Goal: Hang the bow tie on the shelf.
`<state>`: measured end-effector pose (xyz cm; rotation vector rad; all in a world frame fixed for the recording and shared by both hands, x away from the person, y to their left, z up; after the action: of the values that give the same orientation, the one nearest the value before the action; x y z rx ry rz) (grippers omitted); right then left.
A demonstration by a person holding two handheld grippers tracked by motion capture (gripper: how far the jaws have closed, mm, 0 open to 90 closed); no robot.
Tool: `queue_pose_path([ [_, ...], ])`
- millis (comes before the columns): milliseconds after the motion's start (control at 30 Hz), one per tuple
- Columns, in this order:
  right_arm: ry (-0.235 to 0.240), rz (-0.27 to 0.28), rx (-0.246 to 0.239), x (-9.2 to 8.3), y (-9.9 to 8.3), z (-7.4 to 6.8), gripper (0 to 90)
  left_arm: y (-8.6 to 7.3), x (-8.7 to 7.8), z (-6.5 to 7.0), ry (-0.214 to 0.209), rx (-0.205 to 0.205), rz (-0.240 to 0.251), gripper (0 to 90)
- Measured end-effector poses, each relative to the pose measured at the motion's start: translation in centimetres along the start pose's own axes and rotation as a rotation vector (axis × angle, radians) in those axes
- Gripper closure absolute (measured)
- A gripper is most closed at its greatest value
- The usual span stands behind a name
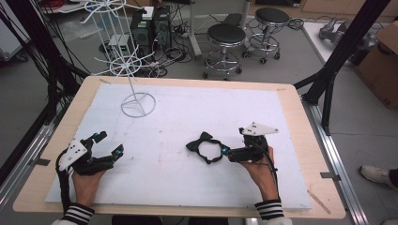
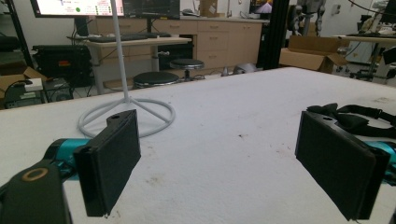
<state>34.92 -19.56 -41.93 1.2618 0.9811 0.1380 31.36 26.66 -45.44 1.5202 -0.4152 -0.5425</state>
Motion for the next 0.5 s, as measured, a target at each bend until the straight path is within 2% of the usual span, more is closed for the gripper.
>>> queue_pose_path([
  [100,0.006,-0.069,-0.012,0.8,0.5,0.0,4.2,0.0,0.0,0.0,0.000,0.000,0.000,14.5],
  [400,0.019,-0.164,-0.018,2.5,1.1,0.1,6.7,0.0,0.0,0.0,-0.001,0.001,-0.002,14.5],
  [433,0.035,-0.193,-0.020,2.8,1.2,0.1,15.2,0.0,0.0,0.0,-0.001,0.001,-0.002,14.5],
  [500,0.050,-0.210,-0.031,3.1,1.4,0.1,17.4,0.0,0.0,0.0,-0.001,0.000,-0.002,14.4],
])
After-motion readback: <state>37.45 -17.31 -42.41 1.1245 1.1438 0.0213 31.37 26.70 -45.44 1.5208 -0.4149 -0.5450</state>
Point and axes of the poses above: each handheld gripper's, and its own axes: x roughly forward along the jaws, y roughly out of its top, z roughly to its right, the point moved 4 cm from there along x, roughly forward along the jaws, and after that the axes turned 2 degrees about -z, right-handed, at the moved point
